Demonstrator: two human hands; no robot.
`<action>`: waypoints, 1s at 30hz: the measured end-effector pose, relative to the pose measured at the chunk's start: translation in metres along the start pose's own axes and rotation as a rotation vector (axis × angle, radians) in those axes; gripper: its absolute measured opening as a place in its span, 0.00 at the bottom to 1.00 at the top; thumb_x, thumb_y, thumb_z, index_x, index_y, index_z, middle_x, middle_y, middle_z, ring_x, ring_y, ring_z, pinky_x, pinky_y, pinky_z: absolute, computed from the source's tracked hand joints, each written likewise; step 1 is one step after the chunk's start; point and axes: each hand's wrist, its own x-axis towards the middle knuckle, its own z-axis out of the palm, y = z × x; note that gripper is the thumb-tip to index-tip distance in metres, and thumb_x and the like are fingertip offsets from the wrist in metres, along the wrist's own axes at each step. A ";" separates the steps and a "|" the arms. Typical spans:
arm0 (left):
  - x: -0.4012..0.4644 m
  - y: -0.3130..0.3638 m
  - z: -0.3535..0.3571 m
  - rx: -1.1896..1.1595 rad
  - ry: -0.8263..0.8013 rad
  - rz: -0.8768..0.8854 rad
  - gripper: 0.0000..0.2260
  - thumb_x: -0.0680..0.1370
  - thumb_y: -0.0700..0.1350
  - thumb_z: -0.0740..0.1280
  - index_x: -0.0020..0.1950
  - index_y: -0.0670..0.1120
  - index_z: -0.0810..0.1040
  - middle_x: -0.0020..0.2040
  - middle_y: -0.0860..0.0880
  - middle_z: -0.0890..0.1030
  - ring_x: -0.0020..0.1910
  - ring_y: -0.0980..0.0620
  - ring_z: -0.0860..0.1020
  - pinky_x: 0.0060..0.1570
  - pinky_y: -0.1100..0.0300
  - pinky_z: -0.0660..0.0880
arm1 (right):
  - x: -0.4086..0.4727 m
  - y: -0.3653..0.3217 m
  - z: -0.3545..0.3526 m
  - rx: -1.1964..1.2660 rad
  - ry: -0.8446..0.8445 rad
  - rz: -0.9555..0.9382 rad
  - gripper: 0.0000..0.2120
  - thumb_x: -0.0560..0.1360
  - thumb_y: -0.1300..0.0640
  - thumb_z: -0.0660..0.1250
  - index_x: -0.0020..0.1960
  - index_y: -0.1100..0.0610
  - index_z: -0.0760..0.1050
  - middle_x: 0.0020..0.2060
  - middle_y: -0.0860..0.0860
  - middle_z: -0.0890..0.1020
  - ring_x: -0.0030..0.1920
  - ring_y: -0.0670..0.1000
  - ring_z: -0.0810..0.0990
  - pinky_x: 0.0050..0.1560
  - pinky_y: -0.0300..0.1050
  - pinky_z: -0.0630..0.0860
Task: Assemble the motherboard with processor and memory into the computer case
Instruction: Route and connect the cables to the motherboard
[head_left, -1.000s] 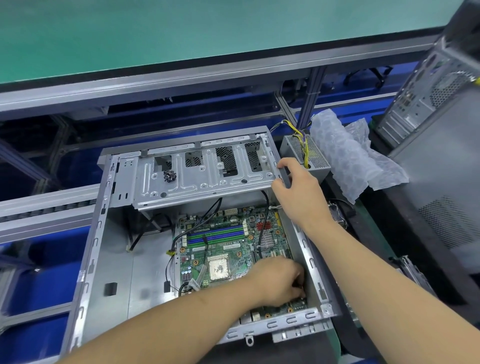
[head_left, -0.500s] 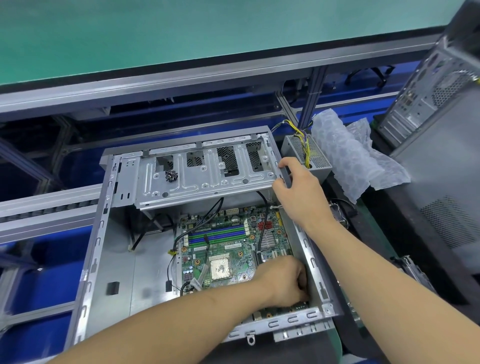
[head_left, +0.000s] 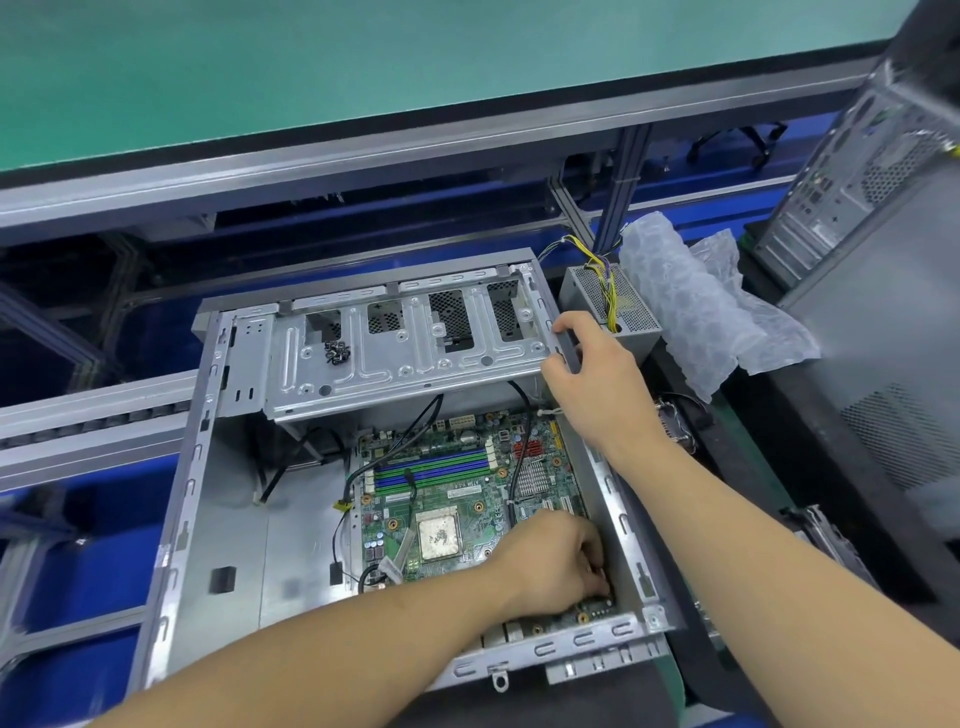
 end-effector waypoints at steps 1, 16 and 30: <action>-0.001 -0.001 0.000 -0.005 0.004 0.003 0.09 0.73 0.48 0.75 0.38 0.52 0.76 0.35 0.56 0.78 0.35 0.54 0.76 0.33 0.63 0.71 | 0.000 0.000 0.000 0.003 -0.001 -0.001 0.11 0.78 0.53 0.62 0.61 0.46 0.70 0.43 0.51 0.75 0.37 0.52 0.73 0.35 0.48 0.70; 0.000 0.009 -0.004 0.060 0.020 -0.010 0.03 0.74 0.47 0.73 0.41 0.50 0.82 0.39 0.53 0.81 0.42 0.49 0.81 0.43 0.52 0.81 | 0.000 -0.001 0.000 0.010 -0.012 -0.002 0.11 0.78 0.53 0.62 0.60 0.46 0.69 0.43 0.53 0.76 0.38 0.53 0.74 0.37 0.48 0.71; 0.002 0.017 -0.002 0.143 0.036 -0.093 0.13 0.73 0.44 0.71 0.33 0.50 0.70 0.36 0.51 0.76 0.42 0.46 0.78 0.38 0.55 0.78 | 0.000 -0.003 -0.002 -0.008 -0.013 0.004 0.11 0.78 0.53 0.62 0.60 0.45 0.69 0.44 0.52 0.76 0.39 0.53 0.75 0.37 0.49 0.73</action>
